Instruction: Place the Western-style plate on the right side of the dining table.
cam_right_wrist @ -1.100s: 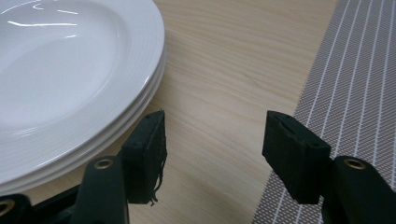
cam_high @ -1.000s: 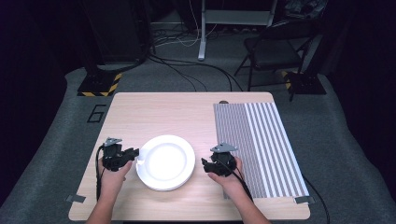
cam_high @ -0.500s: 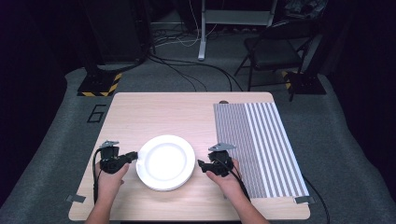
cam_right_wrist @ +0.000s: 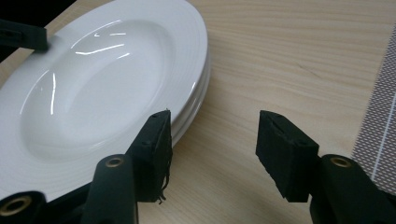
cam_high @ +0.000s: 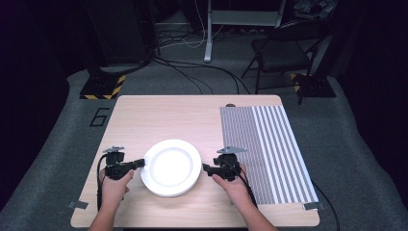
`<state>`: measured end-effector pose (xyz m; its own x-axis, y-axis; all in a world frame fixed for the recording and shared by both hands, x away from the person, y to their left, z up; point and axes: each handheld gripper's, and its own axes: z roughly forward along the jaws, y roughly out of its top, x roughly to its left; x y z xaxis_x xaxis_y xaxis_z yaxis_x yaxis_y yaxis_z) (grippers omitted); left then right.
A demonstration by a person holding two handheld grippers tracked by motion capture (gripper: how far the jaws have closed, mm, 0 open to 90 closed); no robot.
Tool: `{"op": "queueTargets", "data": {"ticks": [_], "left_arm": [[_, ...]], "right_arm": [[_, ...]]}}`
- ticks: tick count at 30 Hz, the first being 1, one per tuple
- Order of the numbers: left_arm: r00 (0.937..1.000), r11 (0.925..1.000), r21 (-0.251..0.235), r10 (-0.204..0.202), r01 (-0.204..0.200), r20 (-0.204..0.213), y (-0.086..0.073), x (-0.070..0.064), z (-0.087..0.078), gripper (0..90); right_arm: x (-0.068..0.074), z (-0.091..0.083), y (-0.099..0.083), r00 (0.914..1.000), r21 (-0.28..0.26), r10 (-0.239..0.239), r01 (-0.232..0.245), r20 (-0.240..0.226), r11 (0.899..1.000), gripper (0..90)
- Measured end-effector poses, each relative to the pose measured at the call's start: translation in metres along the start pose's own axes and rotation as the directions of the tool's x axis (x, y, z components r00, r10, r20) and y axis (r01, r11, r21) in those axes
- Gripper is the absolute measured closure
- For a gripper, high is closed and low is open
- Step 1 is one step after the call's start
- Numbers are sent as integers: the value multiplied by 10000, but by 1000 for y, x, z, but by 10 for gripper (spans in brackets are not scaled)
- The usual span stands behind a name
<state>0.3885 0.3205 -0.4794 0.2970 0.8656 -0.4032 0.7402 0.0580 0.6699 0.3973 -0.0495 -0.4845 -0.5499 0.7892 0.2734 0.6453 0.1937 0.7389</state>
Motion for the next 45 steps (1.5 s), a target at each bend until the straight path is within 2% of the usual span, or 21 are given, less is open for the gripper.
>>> {"op": "queueTargets", "data": {"ticks": [4,6,10,12,23,27,35,42,45], "left_arm": [[9980,9983,180,563,-558,-303,0,-10,6,900],[9978,9983,187,566,-560,-347,0,-10,5,900],[9974,9988,73,490,-487,-526,1,-7,2,891],[9975,9995,-90,280,-286,-650,3,-2,-3,882],[9982,9998,-135,-132,124,-590,3,4,-7,880],[9975,9999,-133,-71,62,-703,3,6,-7,869],[9984,9998,-116,-178,172,-534,2,7,-6,874],[9984,9997,-201,-151,140,-551,1,7,-5,874],[9982,9996,-244,-122,107,-586,1,7,-5,874]], "right_arm": [[1,-1,0,9999,-133,138,-139,-82,9998,447],[0,-2,0,9999,-136,102,-103,-86,9999,447],[0,-2,0,9998,-132,181,-182,-97,9997,447],[1,-2,0,9997,-181,208,-211,-151,9996,449],[1,0,0,9985,-121,356,-362,-416,9993,439],[1,0,0,9981,-120,434,-440,-440,9990,434],[1,0,0,9966,-117,576,-584,-594,9982,423],[1,0,1,9919,-112,904,-918,-894,9957,418],[1,2,1,9867,-32,1160,-1172,-1142,9931,421]]}}
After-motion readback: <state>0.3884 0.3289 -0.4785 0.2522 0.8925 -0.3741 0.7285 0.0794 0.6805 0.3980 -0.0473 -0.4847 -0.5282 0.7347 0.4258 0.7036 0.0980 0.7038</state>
